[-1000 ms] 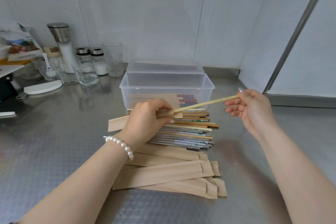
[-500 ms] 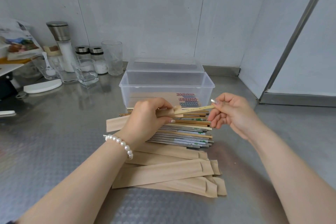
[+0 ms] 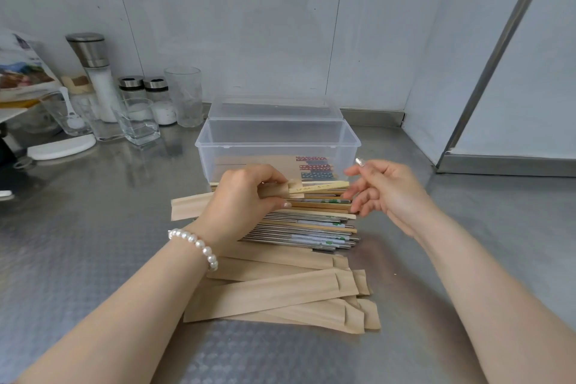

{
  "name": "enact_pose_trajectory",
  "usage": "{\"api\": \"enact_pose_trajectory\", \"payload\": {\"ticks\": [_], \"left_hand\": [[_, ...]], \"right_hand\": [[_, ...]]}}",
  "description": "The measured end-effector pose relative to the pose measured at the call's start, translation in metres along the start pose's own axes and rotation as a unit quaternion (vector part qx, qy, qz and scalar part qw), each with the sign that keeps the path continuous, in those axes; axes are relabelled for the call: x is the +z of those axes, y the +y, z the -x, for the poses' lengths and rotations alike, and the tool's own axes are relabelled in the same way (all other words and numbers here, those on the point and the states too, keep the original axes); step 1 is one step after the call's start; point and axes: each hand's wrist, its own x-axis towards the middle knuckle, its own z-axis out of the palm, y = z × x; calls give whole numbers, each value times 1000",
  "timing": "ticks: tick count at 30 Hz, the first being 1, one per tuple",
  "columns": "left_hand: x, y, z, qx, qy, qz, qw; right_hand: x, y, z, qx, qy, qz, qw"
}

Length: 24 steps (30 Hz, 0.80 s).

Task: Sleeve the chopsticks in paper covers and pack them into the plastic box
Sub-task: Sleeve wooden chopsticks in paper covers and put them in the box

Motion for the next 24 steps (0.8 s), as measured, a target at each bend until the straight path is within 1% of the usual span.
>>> {"api": "enact_pose_trajectory", "payload": {"ticks": [1,3,5,6,8,15,21,24], "left_hand": [[-1,0,-1,-3,3,-1,1000],[-1,-2,-1,-10,3,-5,1000],[-1,-2,-1,-13,-4,-11,1000],[-1,-1,0,-12,-9,-13,1000],[-1,0,0,-12,-14,-12,1000],[0,-1,0,-15,-28,-12,999],[1,-2,0,-16,-29,-16,999],[0,-1,1,-16,-27,-12,999]], "right_hand": [[-4,0,-1,-8,13,24,1000],[-13,2,-2,-18,6,143,989],[-15,4,-2,-8,-30,280,959],[-14,5,-2,1,-47,328,943],[-11,9,-4,12,-63,377,924],[-9,17,-8,15,-36,381,924],[-7,26,-14,-21,-27,379,925],[-5,28,-16,-30,-37,381,923]]}}
